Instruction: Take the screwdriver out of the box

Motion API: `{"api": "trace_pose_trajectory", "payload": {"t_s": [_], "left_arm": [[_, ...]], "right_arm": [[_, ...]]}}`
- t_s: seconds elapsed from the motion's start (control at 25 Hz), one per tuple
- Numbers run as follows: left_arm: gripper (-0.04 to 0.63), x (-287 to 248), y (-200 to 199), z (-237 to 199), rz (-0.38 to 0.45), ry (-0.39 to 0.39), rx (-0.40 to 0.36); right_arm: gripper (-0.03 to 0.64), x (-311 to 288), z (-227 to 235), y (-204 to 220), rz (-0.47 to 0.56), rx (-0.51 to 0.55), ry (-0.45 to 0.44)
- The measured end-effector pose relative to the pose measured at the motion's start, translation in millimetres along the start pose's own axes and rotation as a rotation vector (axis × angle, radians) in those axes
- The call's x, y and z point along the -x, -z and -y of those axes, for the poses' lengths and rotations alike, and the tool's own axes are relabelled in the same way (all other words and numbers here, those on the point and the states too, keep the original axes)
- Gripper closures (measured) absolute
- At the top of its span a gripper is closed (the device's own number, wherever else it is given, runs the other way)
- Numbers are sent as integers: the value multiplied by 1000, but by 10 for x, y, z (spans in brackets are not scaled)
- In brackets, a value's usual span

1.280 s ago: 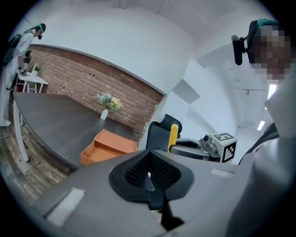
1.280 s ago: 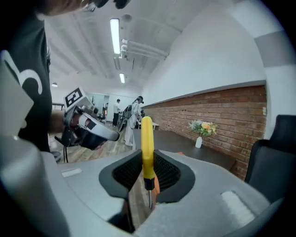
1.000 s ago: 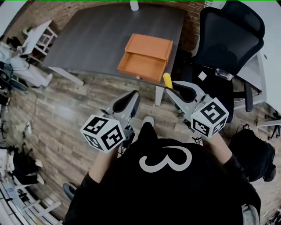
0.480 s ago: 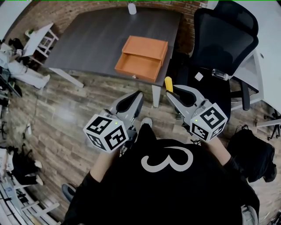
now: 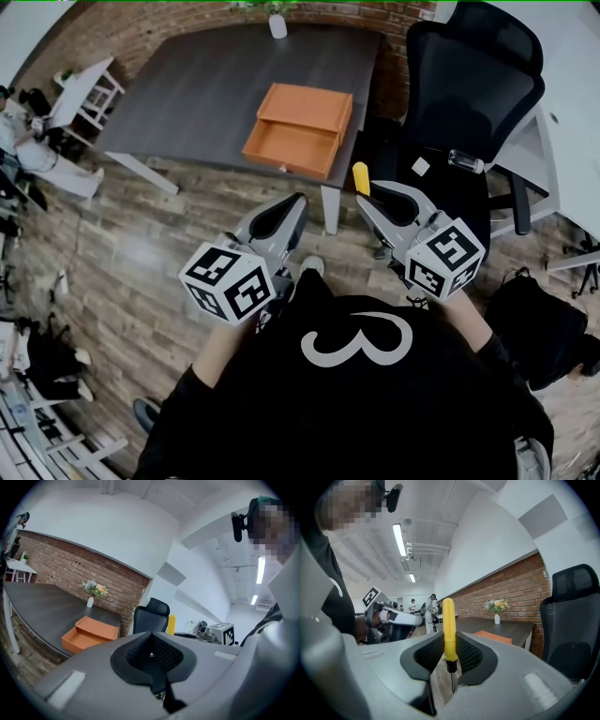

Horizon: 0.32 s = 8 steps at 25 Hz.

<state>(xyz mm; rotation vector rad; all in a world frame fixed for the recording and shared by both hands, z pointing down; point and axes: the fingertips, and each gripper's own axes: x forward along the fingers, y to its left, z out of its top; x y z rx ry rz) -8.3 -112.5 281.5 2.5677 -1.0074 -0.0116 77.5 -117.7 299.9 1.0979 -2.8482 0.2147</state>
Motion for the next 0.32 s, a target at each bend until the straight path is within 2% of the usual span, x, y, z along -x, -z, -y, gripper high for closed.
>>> {"api": "trace_pose_trajectory", "payload": {"t_s": [0.32], "left_arm": [[583, -6, -33, 51, 1, 4, -15]], "right_arm": [[538, 28, 5, -39, 17, -4, -1]]}}
